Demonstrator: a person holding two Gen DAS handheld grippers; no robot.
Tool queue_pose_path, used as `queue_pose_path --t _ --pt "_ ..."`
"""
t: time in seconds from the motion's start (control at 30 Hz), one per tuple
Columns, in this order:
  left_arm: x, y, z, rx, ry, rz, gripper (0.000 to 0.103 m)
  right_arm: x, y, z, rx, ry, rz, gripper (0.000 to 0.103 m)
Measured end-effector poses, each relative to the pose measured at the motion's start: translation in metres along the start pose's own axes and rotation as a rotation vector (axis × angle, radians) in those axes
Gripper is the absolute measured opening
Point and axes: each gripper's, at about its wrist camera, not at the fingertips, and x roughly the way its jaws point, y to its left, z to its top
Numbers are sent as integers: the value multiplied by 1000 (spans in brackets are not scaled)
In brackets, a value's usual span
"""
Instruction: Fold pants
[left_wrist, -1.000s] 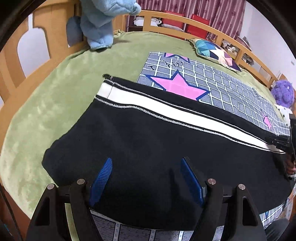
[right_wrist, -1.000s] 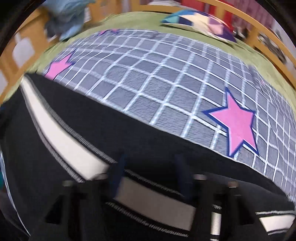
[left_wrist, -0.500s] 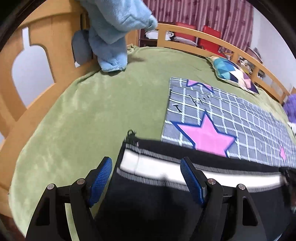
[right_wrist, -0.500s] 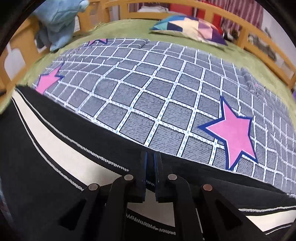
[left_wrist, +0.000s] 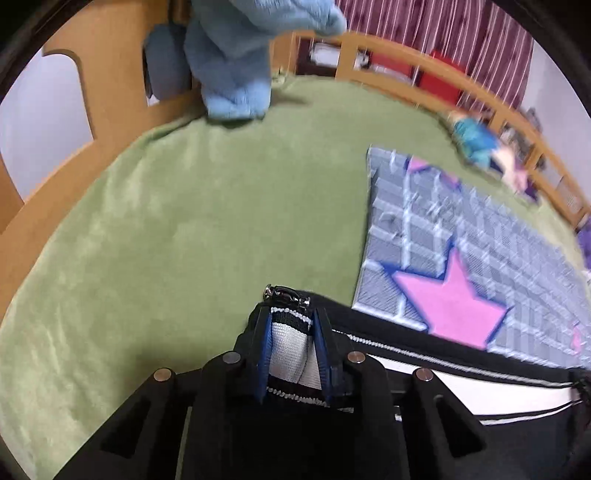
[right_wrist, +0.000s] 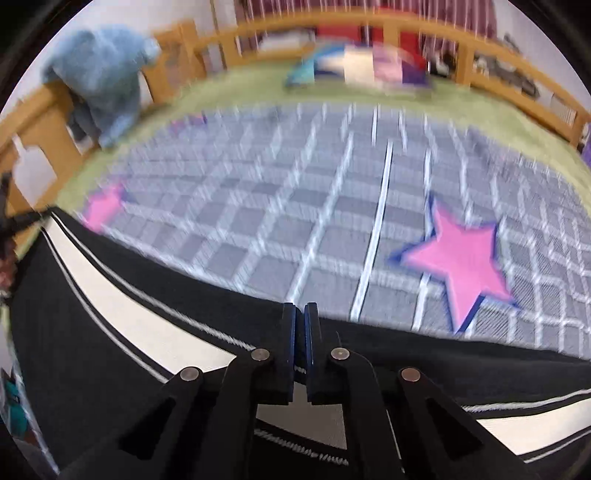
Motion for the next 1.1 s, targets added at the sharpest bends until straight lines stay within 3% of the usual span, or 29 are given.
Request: queue_pose_path --t 0.07,0.1,0.13,0.17,0.3,0.43,0.47,0.63,0.77,0.83,0.93,1.0,1.1 --pt "-1 -3 -4 7 -19 44 34 -8 4 0 -8 -20 -29 13" --pt "-4 -4 -5 13 -17 72 49 -15 2 0 6 -20 -47 24" --pt "-8 -5 -6 16 -19 85 63 -24 -2 -2 21 -30 -63 27" --pt "-16 -5 -9 21 -33 83 64 -35 -8 -5 41 -57 -75 30" --pt "-48 -5 -25 71 -75 60 66 -73 -46 -27 145 -141 -142 41" --pt "-64 -9 -42 36 -63 -10 69 -37 -81 -38 234 -15 -176 35" --pt "-67 -10 -45 29 -58 -18 69 -32 -83 -39 236 -31 -176 35" --pt "-92 -8 -72 0 -35 -49 69 -40 -80 -28 262 -66 -205 34" --pt "-114 2 -99 29 -23 1 69 -70 -69 -37 263 -126 -143 34" --pt "-119 13 -110 11 -11 23 70 -69 -58 -40 234 -89 -59 40" --pt "-126 29 -125 -53 28 8 70 -45 -46 -44 207 30 -132 41" --pt "-139 38 -134 -80 13 -4 70 -58 -38 -44 228 -2 -155 41" --pt "-144 46 -143 -88 5 -29 70 -90 -28 -45 268 -83 -96 44"
